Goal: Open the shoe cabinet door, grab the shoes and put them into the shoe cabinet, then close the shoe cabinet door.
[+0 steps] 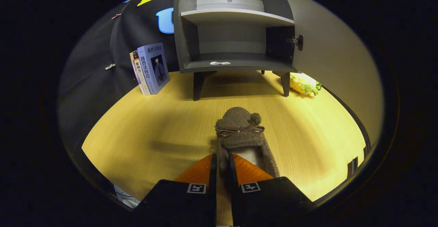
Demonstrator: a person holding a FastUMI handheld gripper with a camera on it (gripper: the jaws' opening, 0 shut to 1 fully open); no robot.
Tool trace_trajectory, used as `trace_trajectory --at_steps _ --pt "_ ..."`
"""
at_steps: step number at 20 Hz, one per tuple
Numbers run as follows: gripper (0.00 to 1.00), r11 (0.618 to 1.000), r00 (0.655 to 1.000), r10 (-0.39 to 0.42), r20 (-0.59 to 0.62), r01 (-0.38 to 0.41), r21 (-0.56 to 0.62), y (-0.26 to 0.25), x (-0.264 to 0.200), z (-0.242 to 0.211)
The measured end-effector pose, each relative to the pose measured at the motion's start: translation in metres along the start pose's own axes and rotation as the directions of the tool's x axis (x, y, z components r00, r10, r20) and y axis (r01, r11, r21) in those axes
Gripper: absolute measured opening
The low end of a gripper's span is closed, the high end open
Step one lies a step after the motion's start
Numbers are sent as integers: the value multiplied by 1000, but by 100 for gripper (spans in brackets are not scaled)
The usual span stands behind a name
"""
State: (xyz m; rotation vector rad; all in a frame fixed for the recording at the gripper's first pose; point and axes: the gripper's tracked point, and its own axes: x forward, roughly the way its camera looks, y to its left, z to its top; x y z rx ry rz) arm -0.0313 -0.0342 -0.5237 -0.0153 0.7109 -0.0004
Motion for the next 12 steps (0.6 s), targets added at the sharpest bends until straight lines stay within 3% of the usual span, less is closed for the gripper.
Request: trace_trajectory --at_steps 8,11,12 --pt "22 1000 999 -18 -34 18 1 0 43 0" --pt "22 997 997 -64 -41 63 -33 -3 33 -8" --pt "5 997 997 -67 -43 66 -34 -5 49 -1"
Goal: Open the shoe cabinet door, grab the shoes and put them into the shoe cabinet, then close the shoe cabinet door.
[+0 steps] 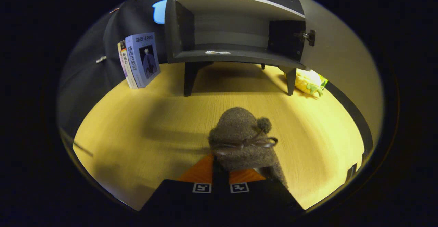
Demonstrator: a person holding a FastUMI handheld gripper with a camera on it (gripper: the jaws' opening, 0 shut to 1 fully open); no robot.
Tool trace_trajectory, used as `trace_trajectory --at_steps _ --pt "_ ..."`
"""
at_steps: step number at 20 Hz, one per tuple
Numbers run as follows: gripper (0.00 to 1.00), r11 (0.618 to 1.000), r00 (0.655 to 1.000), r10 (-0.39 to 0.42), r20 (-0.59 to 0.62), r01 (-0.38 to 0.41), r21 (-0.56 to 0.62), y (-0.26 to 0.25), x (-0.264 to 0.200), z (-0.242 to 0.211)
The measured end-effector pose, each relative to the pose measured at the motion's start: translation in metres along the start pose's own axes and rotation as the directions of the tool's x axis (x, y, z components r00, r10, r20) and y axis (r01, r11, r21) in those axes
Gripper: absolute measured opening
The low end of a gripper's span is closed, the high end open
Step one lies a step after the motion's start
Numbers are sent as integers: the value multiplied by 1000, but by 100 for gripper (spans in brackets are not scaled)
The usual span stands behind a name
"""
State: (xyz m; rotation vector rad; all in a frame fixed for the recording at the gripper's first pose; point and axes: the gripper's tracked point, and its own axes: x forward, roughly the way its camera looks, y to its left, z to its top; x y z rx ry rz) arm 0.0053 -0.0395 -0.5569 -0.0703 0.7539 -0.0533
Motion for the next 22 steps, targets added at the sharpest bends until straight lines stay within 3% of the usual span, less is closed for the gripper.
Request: trace_trajectory --at_steps 7,11,15,22 --pt "5 1000 1000 -10 -15 10 3 0 -8 10" --pt "5 1000 1000 -7 12 6 13 4 -28 42" --pt "5 1000 993 -19 118 18 8 5 -61 112" --pt "5 998 951 -58 303 50 35 -9 -113 255"
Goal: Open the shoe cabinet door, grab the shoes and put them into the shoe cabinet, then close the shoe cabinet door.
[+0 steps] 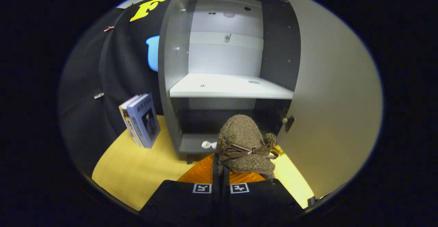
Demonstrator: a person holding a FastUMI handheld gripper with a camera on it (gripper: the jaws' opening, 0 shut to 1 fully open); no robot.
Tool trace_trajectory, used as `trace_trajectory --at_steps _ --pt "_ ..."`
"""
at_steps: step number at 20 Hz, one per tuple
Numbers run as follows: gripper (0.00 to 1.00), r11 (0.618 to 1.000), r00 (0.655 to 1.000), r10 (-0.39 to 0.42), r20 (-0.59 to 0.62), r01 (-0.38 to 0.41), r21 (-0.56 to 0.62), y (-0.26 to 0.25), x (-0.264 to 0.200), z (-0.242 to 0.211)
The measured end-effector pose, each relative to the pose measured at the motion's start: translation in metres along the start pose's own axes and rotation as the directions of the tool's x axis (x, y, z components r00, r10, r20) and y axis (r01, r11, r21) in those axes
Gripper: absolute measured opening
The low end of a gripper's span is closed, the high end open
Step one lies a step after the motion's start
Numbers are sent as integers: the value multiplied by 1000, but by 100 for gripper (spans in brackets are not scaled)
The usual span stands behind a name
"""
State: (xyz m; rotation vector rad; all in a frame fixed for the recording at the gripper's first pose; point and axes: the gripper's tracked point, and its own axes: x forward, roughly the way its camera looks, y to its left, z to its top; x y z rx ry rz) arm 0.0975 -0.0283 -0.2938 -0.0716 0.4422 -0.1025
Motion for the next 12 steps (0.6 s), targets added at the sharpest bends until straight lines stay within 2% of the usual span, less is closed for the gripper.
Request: trace_trajectory --at_steps 4,8,12 --pt "5 1000 997 6 77 -6 2 -13 14 64" --pt "5 999 999 23 31 -24 40 -24 43 95" --pt "5 999 1000 24 20 -25 30 -26 76 127"
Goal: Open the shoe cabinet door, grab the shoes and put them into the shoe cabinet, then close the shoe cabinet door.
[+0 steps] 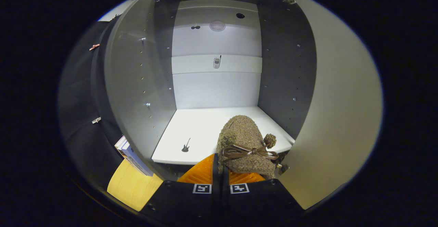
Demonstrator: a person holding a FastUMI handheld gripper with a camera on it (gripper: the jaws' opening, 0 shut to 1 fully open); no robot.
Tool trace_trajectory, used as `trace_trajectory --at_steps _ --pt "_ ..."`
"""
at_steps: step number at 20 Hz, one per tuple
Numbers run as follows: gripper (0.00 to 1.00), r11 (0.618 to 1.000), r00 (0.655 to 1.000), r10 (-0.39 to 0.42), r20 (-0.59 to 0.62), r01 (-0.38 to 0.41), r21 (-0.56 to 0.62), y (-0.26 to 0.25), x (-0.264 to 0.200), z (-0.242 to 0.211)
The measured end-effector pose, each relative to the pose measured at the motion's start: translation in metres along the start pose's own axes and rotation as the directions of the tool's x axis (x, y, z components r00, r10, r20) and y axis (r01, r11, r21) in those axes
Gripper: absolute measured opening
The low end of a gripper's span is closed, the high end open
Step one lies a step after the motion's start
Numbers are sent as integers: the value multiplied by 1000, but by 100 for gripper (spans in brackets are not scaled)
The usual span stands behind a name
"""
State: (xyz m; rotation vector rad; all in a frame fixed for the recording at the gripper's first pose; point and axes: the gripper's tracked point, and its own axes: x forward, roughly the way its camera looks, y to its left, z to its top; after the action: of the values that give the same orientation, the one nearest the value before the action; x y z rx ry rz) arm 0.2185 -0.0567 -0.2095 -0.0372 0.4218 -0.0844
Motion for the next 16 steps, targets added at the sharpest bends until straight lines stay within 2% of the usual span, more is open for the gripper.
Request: trace_trajectory --at_steps 10,16 --pt "5 999 1000 8 -27 -8 -33 -7 102 56" --pt "5 999 998 37 -41 -38 -26 3 143 60"
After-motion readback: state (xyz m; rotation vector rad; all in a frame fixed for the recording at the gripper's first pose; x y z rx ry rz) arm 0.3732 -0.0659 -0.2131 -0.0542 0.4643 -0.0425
